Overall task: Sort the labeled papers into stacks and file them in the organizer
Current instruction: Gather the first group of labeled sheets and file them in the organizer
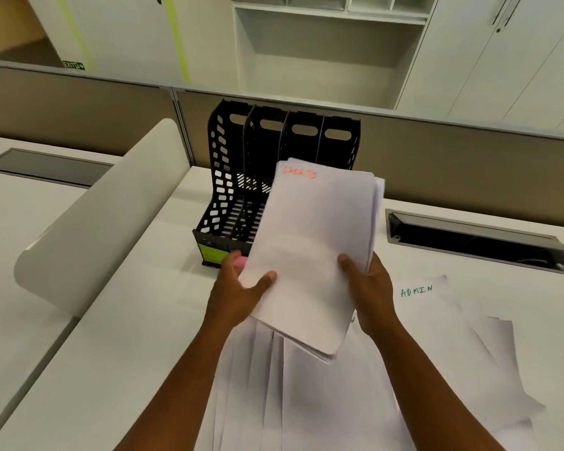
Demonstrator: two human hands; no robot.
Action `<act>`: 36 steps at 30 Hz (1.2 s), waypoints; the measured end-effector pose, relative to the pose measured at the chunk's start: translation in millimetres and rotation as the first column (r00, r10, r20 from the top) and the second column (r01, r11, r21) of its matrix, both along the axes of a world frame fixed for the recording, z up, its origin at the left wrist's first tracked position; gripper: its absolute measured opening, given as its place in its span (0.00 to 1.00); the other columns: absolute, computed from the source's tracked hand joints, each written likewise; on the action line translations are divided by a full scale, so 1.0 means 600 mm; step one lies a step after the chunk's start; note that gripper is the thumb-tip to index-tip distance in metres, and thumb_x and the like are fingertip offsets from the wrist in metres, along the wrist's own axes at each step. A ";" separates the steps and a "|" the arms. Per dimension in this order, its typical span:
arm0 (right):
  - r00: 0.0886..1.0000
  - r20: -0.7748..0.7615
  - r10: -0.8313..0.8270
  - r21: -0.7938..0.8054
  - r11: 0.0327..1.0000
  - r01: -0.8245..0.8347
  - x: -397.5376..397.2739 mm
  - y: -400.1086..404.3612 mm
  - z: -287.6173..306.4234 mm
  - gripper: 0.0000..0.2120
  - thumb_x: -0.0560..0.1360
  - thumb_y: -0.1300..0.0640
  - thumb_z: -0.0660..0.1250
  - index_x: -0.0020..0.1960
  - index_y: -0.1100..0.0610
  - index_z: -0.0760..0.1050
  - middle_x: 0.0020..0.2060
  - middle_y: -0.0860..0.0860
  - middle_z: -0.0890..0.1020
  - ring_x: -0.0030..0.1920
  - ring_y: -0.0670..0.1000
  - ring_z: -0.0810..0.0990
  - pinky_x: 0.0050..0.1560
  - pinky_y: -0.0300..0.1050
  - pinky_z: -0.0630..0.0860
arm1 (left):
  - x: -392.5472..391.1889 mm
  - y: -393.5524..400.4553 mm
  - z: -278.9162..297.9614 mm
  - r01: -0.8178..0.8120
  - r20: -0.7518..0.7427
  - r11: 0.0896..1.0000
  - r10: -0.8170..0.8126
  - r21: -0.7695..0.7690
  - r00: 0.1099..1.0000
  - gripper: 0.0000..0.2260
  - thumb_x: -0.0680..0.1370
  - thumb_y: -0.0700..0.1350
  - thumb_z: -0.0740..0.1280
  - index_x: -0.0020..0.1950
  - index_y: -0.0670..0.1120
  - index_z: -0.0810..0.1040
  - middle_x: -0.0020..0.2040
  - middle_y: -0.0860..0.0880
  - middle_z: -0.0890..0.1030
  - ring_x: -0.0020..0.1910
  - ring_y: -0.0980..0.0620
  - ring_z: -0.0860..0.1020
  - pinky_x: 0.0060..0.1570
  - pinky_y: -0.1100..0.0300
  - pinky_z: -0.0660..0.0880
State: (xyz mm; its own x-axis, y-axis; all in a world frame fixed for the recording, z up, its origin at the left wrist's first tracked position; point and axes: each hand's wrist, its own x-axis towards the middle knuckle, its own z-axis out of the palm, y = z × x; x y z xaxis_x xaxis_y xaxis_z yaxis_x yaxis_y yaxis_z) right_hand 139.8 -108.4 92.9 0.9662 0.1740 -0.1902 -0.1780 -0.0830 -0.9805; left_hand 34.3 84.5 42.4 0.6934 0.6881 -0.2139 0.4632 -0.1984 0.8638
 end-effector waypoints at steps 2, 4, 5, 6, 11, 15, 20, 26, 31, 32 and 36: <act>0.998 -0.017 -0.065 0.036 0.997 0.065 0.006 0.006 0.005 0.11 0.77 0.57 0.66 0.59 0.51 0.73 0.48 0.47 0.80 0.45 0.46 0.79 0.40 0.40 0.75 | -0.003 0.004 -0.016 0.027 0.006 0.974 -0.026 -0.226 1.000 0.32 0.68 0.62 0.74 0.69 0.51 0.71 0.65 0.51 0.77 0.62 0.50 0.76 0.63 0.50 0.74; 0.996 -0.019 -0.084 0.014 0.996 0.084 0.010 0.008 0.005 0.10 0.77 0.58 0.66 0.57 0.50 0.73 0.46 0.47 0.79 0.43 0.46 0.78 0.37 0.39 0.74 | -0.007 0.008 -0.030 0.022 0.033 0.937 -0.012 -0.350 0.999 0.26 0.71 0.57 0.74 0.66 0.51 0.74 0.62 0.50 0.79 0.60 0.50 0.78 0.60 0.52 0.76; 0.996 -0.015 -0.083 -0.010 0.997 0.083 0.012 0.006 0.005 0.10 0.76 0.59 0.65 0.57 0.50 0.72 0.45 0.47 0.79 0.42 0.46 0.78 0.37 0.39 0.74 | -0.009 0.007 -0.032 0.024 0.046 0.908 -0.005 -0.417 0.999 0.23 0.73 0.54 0.73 0.66 0.50 0.74 0.61 0.49 0.80 0.58 0.49 0.79 0.56 0.54 0.78; 0.997 -0.016 -0.076 -0.044 0.996 0.075 0.013 0.003 0.001 0.11 0.76 0.60 0.65 0.57 0.51 0.73 0.46 0.48 0.79 0.42 0.46 0.77 0.36 0.40 0.73 | -0.013 0.006 -0.035 0.039 0.048 0.881 -0.019 -0.471 0.999 0.21 0.75 0.52 0.72 0.66 0.50 0.75 0.60 0.49 0.80 0.56 0.49 0.80 0.51 0.57 0.78; 0.995 -0.078 -0.065 -0.160 0.986 0.052 0.001 -0.044 -0.029 0.13 0.73 0.61 0.67 0.58 0.56 0.75 0.49 0.54 0.80 0.42 0.49 0.78 0.37 0.42 0.74 | -0.034 -0.007 -0.058 0.182 -0.012 0.841 -0.218 -0.509 0.976 0.18 0.77 0.48 0.70 0.66 0.52 0.74 0.58 0.51 0.81 0.54 0.52 0.80 0.49 0.58 0.76; 0.991 -0.095 -0.096 -0.149 0.985 0.081 -0.018 -0.073 -0.048 0.14 0.76 0.57 0.66 0.61 0.55 0.74 0.52 0.53 0.80 0.48 0.53 0.79 0.47 0.47 0.74 | -0.041 -0.021 -0.072 0.253 0.007 0.821 -0.291 -0.511 0.957 0.17 0.79 0.47 0.68 0.67 0.52 0.74 0.61 0.51 0.80 0.55 0.54 0.79 0.48 0.63 0.76; 0.984 -0.073 -0.161 -0.143 0.978 0.149 -0.042 -0.090 -0.054 0.11 0.77 0.59 0.64 0.59 0.53 0.73 0.50 0.52 0.79 0.45 0.51 0.78 0.48 0.48 0.73 | -0.053 -0.053 -0.082 0.168 0.002 0.864 -0.190 -0.475 0.982 0.21 0.77 0.51 0.69 0.69 0.57 0.72 0.63 0.47 0.75 0.62 0.47 0.76 0.53 0.57 0.78; 0.975 -0.109 -0.196 -0.115 0.976 0.183 -0.071 -0.109 -0.064 0.10 0.75 0.59 0.65 0.57 0.54 0.74 0.50 0.54 0.80 0.42 0.50 0.78 0.43 0.45 0.74 | -0.076 -0.076 -0.084 0.218 -0.045 0.916 -0.247 -0.336 0.968 0.27 0.75 0.57 0.70 0.72 0.58 0.69 0.65 0.52 0.74 0.64 0.54 0.71 0.61 0.55 0.74; 0.978 -0.130 -0.163 -0.061 0.986 0.156 -0.089 -0.114 -0.061 0.12 0.77 0.57 0.65 0.60 0.54 0.75 0.51 0.53 0.81 0.44 0.51 0.79 0.43 0.44 0.75 | -0.100 -0.080 -0.084 0.256 -0.024 0.917 -0.276 -0.306 0.961 0.31 0.69 0.61 0.72 0.70 0.57 0.72 0.65 0.55 0.78 0.62 0.54 0.77 0.64 0.50 0.75; 0.981 -0.128 -0.147 -0.056 0.988 0.141 -0.089 -0.114 -0.059 0.13 0.77 0.56 0.65 0.61 0.54 0.75 0.51 0.53 0.81 0.45 0.50 0.79 0.44 0.44 0.76 | -0.101 -0.080 -0.080 0.247 0.000 0.916 -0.261 -0.317 0.965 0.29 0.70 0.59 0.73 0.70 0.57 0.72 0.64 0.55 0.78 0.62 0.54 0.77 0.64 0.51 0.75; 0.989 -0.097 -0.116 -0.079 0.991 0.109 -0.091 -0.100 -0.056 0.15 0.79 0.54 0.63 0.64 0.55 0.74 0.56 0.53 0.81 0.52 0.53 0.79 0.54 0.49 0.76 | -0.104 -0.067 -0.075 0.168 0.051 0.902 -0.161 -0.398 0.986 0.23 0.76 0.51 0.71 0.70 0.56 0.73 0.63 0.52 0.78 0.61 0.51 0.77 0.58 0.57 0.77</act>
State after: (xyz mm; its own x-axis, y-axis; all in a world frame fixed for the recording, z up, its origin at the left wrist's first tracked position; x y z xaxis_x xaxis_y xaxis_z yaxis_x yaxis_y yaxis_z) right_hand 85.4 -168.6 59.5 0.9540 0.0474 -0.2959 -0.2881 -0.1276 -0.9491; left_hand -28.1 44.4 -2.5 0.7953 0.4229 -0.4343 0.4388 0.0926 0.8938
